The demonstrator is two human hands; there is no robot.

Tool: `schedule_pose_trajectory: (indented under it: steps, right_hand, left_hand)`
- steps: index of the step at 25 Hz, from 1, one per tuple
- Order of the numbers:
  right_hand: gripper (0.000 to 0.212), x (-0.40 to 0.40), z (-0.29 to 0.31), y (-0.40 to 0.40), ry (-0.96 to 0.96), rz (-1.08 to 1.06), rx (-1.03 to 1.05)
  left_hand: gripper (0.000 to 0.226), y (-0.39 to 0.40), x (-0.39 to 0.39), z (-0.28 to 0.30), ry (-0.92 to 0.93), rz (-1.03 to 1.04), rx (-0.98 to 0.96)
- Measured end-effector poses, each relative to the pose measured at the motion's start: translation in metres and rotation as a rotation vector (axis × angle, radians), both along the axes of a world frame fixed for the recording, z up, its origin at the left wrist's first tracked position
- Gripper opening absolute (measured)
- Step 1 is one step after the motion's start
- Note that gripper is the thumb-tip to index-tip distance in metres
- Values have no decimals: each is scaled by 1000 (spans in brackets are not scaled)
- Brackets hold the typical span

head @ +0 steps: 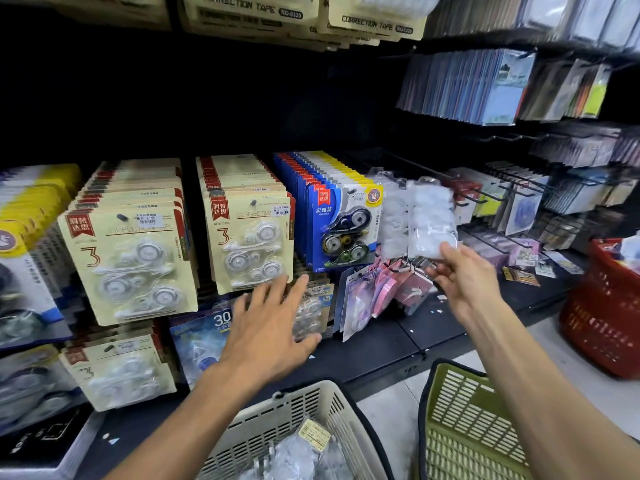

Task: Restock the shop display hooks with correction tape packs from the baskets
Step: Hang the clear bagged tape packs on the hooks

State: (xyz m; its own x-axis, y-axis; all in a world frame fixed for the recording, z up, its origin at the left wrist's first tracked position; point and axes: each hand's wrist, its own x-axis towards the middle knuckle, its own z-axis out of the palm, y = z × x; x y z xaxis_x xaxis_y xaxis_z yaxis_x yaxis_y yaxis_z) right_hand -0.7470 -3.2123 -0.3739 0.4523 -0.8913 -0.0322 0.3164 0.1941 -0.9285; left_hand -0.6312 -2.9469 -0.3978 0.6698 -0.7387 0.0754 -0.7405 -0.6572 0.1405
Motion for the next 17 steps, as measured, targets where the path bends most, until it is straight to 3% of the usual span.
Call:
schedule_pose_trajectory:
  steps: [5, 17]
  right_hand:
    - [15, -4, -7, -7, 76, 16, -12]
    - [15, 4, -2, -6, 111, -10, -23]
  left_hand:
    - [102, -3, 9, -12, 43, 29, -9]
    - [99, -6, 7, -15, 25, 9, -56]
